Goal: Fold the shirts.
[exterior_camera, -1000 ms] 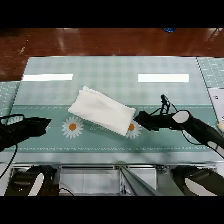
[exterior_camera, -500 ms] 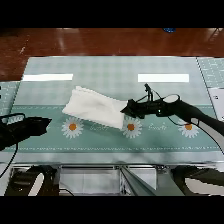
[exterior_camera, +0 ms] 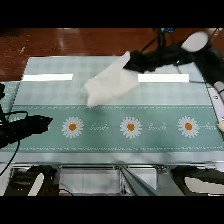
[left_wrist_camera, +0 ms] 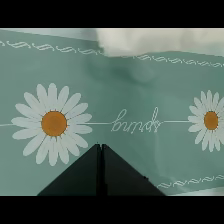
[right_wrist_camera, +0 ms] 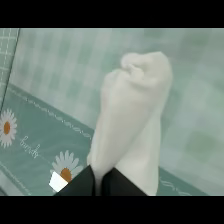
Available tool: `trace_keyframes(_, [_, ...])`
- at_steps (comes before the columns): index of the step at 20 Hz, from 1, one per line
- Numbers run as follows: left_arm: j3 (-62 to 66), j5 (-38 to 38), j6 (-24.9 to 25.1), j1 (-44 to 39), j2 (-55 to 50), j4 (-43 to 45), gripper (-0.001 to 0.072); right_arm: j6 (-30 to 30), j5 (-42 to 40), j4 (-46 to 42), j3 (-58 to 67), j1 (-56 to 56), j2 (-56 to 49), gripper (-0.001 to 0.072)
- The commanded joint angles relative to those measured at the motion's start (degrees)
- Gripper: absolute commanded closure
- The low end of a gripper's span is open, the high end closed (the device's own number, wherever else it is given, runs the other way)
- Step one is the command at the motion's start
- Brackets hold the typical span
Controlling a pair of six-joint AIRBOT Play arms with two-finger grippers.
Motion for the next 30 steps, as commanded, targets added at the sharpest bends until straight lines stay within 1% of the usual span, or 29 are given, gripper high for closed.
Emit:
trace_keyframes(1, [-0.02, 0.52, 0.00, 0.02, -0.15, -0.17, 0.0686, 6.29, 8.41, -6.12, 13.29, -6.69, 0.07, 0.0693])
trace_keyframes(4, [-0.02, 0.52, 0.02, 0.02, -0.15, -0.17, 0.0686, 8.81, 14.99, -5.01, 17.70, -15.26, 0.68, 0.0693])
trace_keyframes(10, [-0.02, 0.52, 0.02, 0.02, -0.17, -0.50, 0.0686, 14.75, 24.70, -4.28, 17.86, -32.39, 5.92, 0.0693])
trace_keyframes(12, [-0.02, 0.52, 0.02, 0.02, -0.15, -0.85, 0.0686, 16.61, 28.48, -6.43, 17.84, -36.74, 7.50, 0.0693])
trace_keyframes(15, [-0.02, 0.48, 0.02, 0.02, -0.15, -0.83, 0.0686, 17.59, 36.09, -15.47, 14.64, -40.59, 10.67, 0.0693])
trace_keyframes(18, [0.00, 0.50, 0.02, 0.02, -0.15, -0.85, 0.0686, 17.44, 37.18, -21.53, 4.11, -45.18, 17.03, 0.0693])
trace_keyframes(20, [0.00, 0.48, 0.02, 0.02, -0.15, -0.85, 0.0686, 16.20, 37.27, -25.14, -4.59, -49.03, 21.75, 0.0693])
trace_keyframes(24, [0.00, 0.48, 0.02, 0.02, -0.15, -0.85, 0.0686, 14.84, 36.98, -37.53, -24.61, -56.92, 31.67, 0.0693])
trace_keyframes(27, [0.00, 0.35, 0.07, 0.02, -0.20, -1.79, 0.0687, 13.22, 33.73, -45.90, -38.40, -61.64, 38.82, 0.0690])
trace_keyframes(28, [0.00, 0.35, 0.17, 0.02, -0.22, -2.12, 0.0687, 13.00, 32.37, -49.05, -41.99, -62.47, 40.35, 0.0586])
trace_keyframes(29, [0.00, 0.37, 0.24, 0.02, -0.28, -2.12, 0.0686, 13.07, 32.00, -51.36, -44.46, -62.53, 41.00, 0.0382])
trace_keyframes(30, [0.02, 0.44, 0.33, 0.02, -0.48, -2.10, 0.0686, 13.03, 31.69, -51.34, -45.90, -62.49, 40.85, 0.0298])
